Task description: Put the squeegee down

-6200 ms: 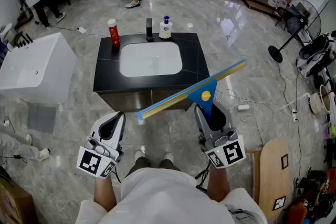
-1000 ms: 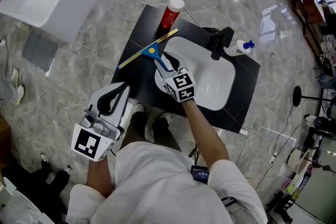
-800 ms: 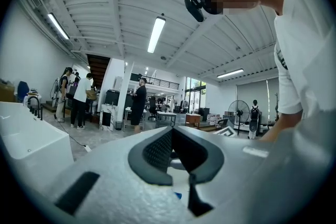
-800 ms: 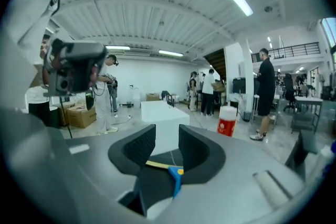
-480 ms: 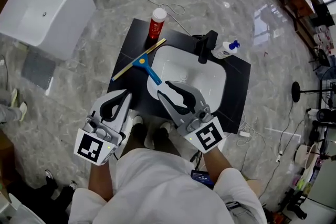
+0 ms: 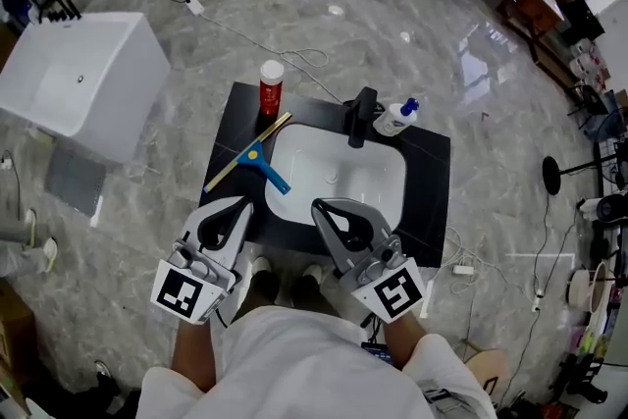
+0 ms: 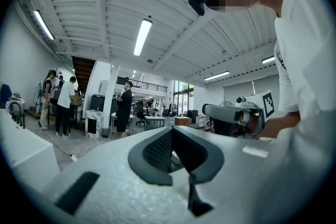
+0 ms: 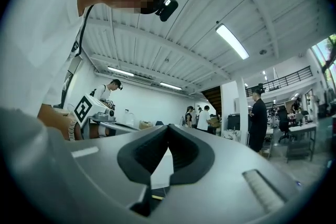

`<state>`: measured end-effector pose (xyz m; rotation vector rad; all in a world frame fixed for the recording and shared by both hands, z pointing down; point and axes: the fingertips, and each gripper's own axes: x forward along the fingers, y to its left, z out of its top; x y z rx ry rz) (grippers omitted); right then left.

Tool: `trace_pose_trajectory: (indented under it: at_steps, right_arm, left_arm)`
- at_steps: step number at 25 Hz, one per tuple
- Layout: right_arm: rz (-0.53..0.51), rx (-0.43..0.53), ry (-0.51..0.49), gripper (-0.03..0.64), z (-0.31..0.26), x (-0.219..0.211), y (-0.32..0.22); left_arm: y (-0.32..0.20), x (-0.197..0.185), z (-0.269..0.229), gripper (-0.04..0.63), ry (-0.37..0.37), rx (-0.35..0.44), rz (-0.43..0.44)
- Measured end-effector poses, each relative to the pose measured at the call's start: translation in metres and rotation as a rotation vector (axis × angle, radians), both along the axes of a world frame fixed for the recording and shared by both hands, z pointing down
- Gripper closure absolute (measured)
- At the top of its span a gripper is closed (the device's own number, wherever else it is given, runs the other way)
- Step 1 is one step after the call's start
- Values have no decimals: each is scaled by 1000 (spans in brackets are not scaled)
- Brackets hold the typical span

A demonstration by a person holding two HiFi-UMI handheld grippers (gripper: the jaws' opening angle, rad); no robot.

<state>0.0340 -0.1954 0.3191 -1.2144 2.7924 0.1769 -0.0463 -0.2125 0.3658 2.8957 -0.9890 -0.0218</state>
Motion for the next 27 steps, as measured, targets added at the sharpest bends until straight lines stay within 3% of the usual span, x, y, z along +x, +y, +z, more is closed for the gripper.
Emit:
trace_pose_trajectory:
  at_steps: [15,27]
  right_arm:
    - [26,-67,17,621,13,14,13]
    - [31,-48,21,621,5,17,15]
  left_arm:
    - [14,13,-14,594,-10,28,24]
    - [20,5,-22,594,-4,48,-4]
